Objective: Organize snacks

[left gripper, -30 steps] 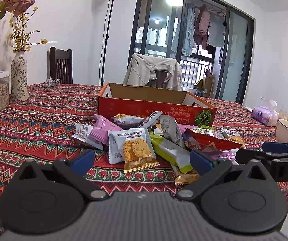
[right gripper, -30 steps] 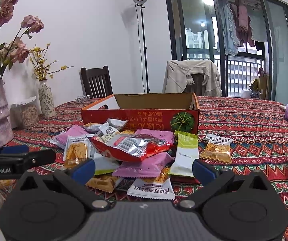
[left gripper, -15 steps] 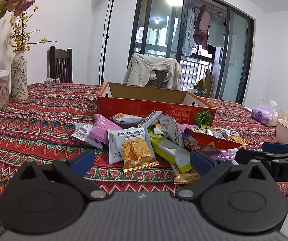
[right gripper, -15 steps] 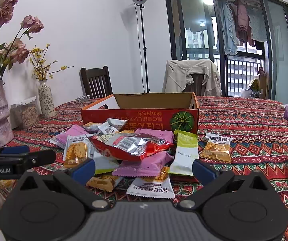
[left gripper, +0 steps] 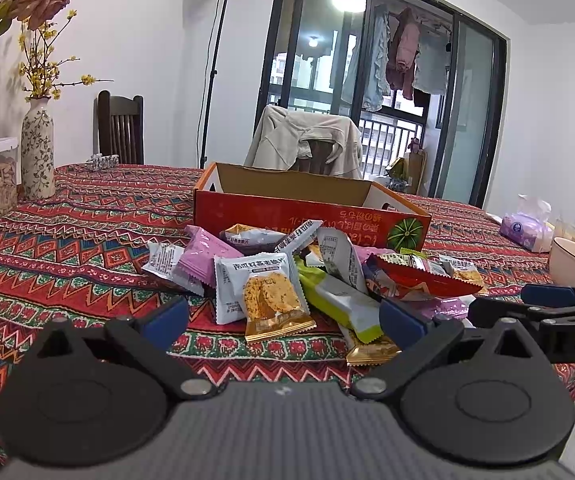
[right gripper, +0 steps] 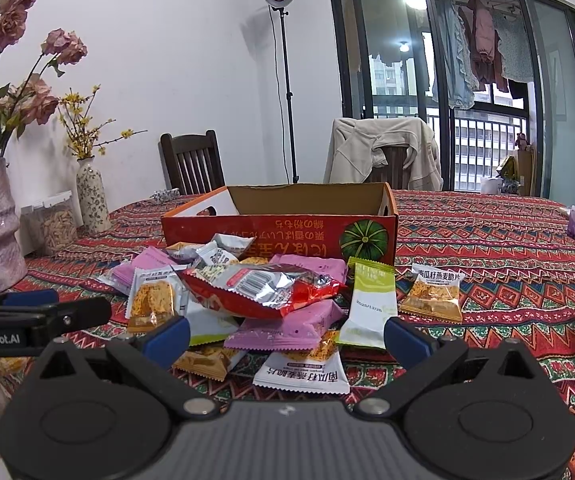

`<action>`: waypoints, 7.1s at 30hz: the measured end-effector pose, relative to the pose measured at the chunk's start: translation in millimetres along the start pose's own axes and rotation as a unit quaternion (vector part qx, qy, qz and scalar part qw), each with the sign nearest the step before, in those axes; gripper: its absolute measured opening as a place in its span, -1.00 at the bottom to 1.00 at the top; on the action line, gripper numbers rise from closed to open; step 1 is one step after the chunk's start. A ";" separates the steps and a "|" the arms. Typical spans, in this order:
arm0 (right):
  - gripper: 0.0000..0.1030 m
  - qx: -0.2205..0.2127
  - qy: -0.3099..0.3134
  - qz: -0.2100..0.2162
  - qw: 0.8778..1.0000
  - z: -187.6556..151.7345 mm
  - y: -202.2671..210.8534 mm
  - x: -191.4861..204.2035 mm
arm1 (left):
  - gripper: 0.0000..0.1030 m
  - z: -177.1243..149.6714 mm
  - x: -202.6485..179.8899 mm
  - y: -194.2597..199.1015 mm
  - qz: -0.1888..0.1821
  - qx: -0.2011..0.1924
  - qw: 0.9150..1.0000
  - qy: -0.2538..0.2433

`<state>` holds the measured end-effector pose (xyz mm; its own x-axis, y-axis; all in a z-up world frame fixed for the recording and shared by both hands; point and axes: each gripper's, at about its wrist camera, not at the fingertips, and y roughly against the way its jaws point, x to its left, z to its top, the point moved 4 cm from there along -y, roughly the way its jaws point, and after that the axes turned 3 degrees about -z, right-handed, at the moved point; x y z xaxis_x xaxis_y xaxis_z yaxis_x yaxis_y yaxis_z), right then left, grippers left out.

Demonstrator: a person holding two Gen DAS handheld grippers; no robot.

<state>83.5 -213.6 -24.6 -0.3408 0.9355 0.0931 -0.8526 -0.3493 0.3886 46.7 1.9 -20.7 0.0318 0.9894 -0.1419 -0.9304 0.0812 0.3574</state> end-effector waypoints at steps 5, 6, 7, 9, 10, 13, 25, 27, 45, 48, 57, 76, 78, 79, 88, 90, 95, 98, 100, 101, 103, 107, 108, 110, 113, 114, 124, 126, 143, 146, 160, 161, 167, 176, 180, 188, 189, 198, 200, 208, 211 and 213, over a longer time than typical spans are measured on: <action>1.00 0.000 0.000 0.000 1.000 -0.6 0.0 -0.3 | 1.00 0.0 -0.1 0.1 0.000 0.000 1.000 0.000; 1.00 0.000 -0.001 0.000 1.000 -1.7 -0.2 -0.8 | 1.00 0.0 -0.1 0.1 0.000 0.000 1.000 0.000; 1.00 0.000 -0.001 0.000 1.000 -1.8 -0.1 -0.8 | 1.00 0.0 0.0 0.0 0.000 0.000 1.000 0.000; 1.00 0.000 -0.001 0.000 1.000 -1.7 -0.2 -0.7 | 1.00 -0.3 -0.2 -0.1 0.000 0.000 1.000 0.000; 1.00 0.001 -0.001 0.000 1.000 -1.8 -0.2 -0.8 | 1.00 -0.3 -0.2 -0.1 0.000 0.000 1.000 0.000; 1.00 0.000 -0.001 0.000 1.000 -2.6 -0.1 -1.2 | 1.00 -0.4 -0.2 -0.2 0.000 0.001 1.000 0.000; 1.00 0.003 -0.004 -0.001 1.000 -7.7 -0.7 -3.5 | 1.00 -3.8 -1.0 -1.5 0.000 0.003 1.000 0.000; 0.96 0.004 -0.004 -0.002 1.000 -7.7 -2.0 -4.6 | 1.00 -4.2 -1.0 -1.9 0.000 0.004 1.000 0.001; 0.27 0.085 -0.015 -0.024 0.996 -14.0 -57.6 -8.8 | 1.00 -5.3 2.9 -7.1 -0.002 0.018 1.000 0.007; 0.28 0.099 0.005 -0.024 0.995 -17.6 -67.6 0.8 | 1.00 -5.4 3.6 -7.3 -0.001 0.019 1.000 0.009; -0.13 0.074 0.034 -0.039 0.996 -22.9 -58.9 5.7 | 1.00 -5.5 7.5 -9.3 0.003 0.025 1.000 0.014; -0.29 -0.002 0.019 -0.055 0.998 -5.0 -5.9 -24.5 | 1.00 0.9 9.5 -29.1 0.032 0.057 0.998 0.017; -0.29 -0.012 0.012 -0.063 0.998 -1.4 -3.4 -31.7 | 1.00 3.7 10.3 -35.0 0.036 0.060 0.997 0.017; -0.29 -0.014 0.010 -0.067 0.998 0.2 -2.7 -35.2 | 1.00 5.1 10.0 -38.5 0.041 0.062 0.997 0.016; -0.29 -0.027 -0.005 -0.072 0.997 5.6 -6.1 -51.0 | 0.54 18.9 11.3 -79.2 0.076 0.083 0.993 0.035; -0.29 -0.028 -0.006 -0.073 0.997 6.7 -7.8 -54.4 | 0.36 19.9 9.0 -88.4 0.079 0.091 0.992 0.037; -0.29 -0.029 -0.010 -0.071 0.997 7.8 -13.3 -61.0 | 0.03 16.4 0.5 -104.5 0.095 0.099 0.990 0.019; -0.29 -0.028 -0.010 -0.065 0.997 7.9 -16.6 -63.4 | -0.10 16.0 4.0 -106.1 0.113 0.089 0.989 0.024; -0.29 -0.030 -0.008 -0.061 0.998 8.3 -17.9 -63.6 | -0.17 16.4 6.2 -104.5 0.115 0.087 0.989 0.027; -0.29 -0.031 -0.008 -0.061 0.998 9.0 -18.4 -64.4 | -0.18 16.7 6.5 -102.6 0.113 0.085 0.990 0.026; -0.29 -0.035 -0.009 -0.063 0.997 10.6 -18.9 -66.7 | -0.18 17.7 5.1 -98.0 0.108 0.080 0.991 0.023; -0.29 -0.040 -0.012 -0.068 0.997 13.8 -19.2 -73.4 | -0.18 22.7 -0.8 -87.9 0.095 0.068 0.993 -0.001; -0.29 -0.041 -0.011 -0.068 0.997 15.0 -19.7 -73.9 | -0.18 24.6 -2.2 -86.1 0.093 0.066 0.993 -0.008; -0.29 -0.044 -0.008 -0.069 0.997 18.3 -20.5 -74.8 | -0.18 31.1 -3.0 -81.9 0.088 0.059 0.994 -0.015; -0.29 -0.052 -0.005 -0.066 0.996 27.6 -24.1 -72.6 | -0.18 44.2 -2.5 -78.3 0.085 0.043 0.995 -0.018; -0.29 -0.055 -0.004 -0.064 0.996 30.9 -25.7 -71.8 | -0.17 48.7 -1.8 -78.0 0.083 0.039 0.996 -0.016; -0.29 -0.088 0.010 -0.051 0.995 81.6 -58.7 -58.6 | -0.17 96.3 -0.6 -97.4 0.070 0.012 0.997 -0.015; -0.29 -0.092 0.013 -0.050 0.994 92.9 -66.9 -56.4 | -0.17 107.9 -2.0 -104.5 0.067 0.006 0.998 -0.018; -0.29 -0.062 -0.006 -0.037 0.997 165.6 -182.9 -46.9 | -0.17 158.2 -4.8 -190.4 0.050 -0.007 0.999 -0.009; -0.29 -0.050 -0.016 -0.037 0.998 162.6 -204.8 -50.8 | -0.17 152.9 1.8 -207.0 0.063 -0.010 0.998 -0.009; -0.08 0.000 -0.032 -0.042 0.999 131.8 -237.4 -60.9 | 0.07 134.7 40.1 -242.2 0.080 0.025 0.996 0.019; 0.02 -0.002 -0.036 -0.040 0.999 131.2 -237.4 -63.2 | 0.46 134.2 39.9 -240.5 0.081 0.023 0.996 0.021; 1.00 -0.027 -0.058 -0.029 0.998 132.2 -226.2 -68.9 | 1.00 135.0 36.3 -231.3 0.083 -0.004 0.996 0.019; 1.00 -0.033 -0.054 -0.029 0.998 132.9 -218.1 -67.8 | 1.00 136.4 34.3 -226.1 0.070 -0.005 0.997 0.030; 1.00 -0.044 -0.065 -0.021 0.997 139.6 -204.3 -67.8 | 1.00 143.9 28.4 -210.0 0.081 -0.020 0.996 0.029; 1.00 -0.061 -0.066 -0.008 0.996 148.5 -160.5 -60.9 | 1.00 147.9 29.7 -161.8 0.081 -0.030 0.995 0.042; 1.00 -0.059 -0.064 -0.009 0.996 146.7 -156.2 -59.7 | 1.00 147.0 29.0 -156.6 0.080 -0.030 0.995 0.042; 1.00 -0.035 -0.049 -0.024 0.998 115.4 -114.3 -54.3 | 1.00 125.9 24.3 -114.1 0.074 -0.021 0.996 0.034; 1.00 -0.030 -0.048 -0.027 0.998 106.1 -106.1 -54.7 | 1.00 119.5 24.6 -105.9 0.073 -0.018 0.997 0.031; 1.00 -0.004 -0.043 -0.043 0.998 75.8 -81.8 -59.1 | 1.00 90.7 30.1 -81.2 0.078 -0.001 0.996 0.032; 1.00 0.009 -0.044 -0.039 0.998 65.3 -74.4 -62.4 | 1.00 80.7 33.6 -75.6 0.084 0.009 0.996 0.033; 0.86 0.013 -0.039 -0.043 0.998 58.3 -69.5 -63.2 | 1.00 75.3 36.2 -72.9 0.088 0.014 0.995 0.034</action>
<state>187.4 -245.4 -4.0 -0.2335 0.9637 0.1296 -0.8664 -0.2667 0.4223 143.2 40.8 17.5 -0.1568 0.9781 -0.1367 -0.9091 -0.0888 0.4070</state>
